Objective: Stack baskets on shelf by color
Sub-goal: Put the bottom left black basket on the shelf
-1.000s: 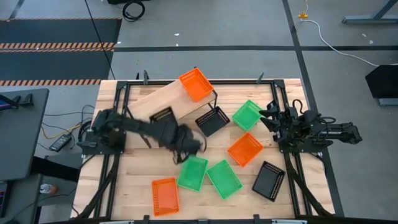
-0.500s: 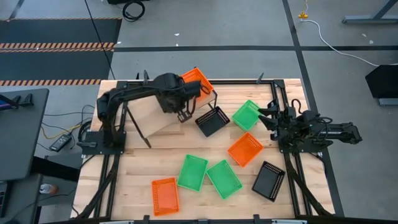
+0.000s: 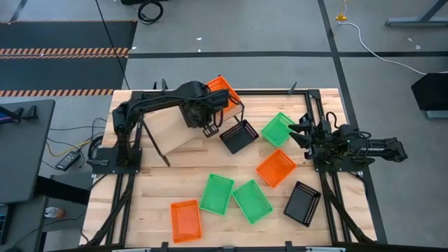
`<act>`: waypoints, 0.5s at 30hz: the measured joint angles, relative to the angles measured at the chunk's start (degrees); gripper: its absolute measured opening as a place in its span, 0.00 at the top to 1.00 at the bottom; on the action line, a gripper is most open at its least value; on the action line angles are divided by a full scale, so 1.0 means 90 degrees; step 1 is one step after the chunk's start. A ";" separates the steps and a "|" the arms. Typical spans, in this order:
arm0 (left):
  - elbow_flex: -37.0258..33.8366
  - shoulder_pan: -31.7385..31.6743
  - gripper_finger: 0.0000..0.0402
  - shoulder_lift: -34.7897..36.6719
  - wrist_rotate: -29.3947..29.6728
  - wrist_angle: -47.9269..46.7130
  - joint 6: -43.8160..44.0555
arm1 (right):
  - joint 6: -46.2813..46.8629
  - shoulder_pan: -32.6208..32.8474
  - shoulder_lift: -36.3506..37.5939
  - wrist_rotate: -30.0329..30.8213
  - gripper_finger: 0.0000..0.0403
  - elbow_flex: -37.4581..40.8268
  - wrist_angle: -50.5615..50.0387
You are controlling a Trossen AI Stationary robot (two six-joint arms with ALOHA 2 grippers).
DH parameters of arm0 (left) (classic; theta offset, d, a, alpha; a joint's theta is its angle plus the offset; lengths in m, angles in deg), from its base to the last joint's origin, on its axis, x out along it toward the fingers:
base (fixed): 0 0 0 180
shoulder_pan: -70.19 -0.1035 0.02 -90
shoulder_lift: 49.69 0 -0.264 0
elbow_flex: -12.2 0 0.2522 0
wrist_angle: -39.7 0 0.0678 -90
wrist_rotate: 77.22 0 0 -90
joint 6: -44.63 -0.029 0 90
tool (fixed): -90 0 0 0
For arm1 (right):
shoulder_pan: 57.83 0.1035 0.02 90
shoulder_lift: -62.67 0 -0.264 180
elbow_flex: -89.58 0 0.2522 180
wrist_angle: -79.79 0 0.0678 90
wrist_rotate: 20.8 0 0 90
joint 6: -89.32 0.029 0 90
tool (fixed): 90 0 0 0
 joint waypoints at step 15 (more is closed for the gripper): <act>0.0000 0.0044 0.74 0.0000 -0.0068 0.0098 0.0096 | -0.0005 0.0000 0.0000 -0.0008 0.62 0.0000 0.0010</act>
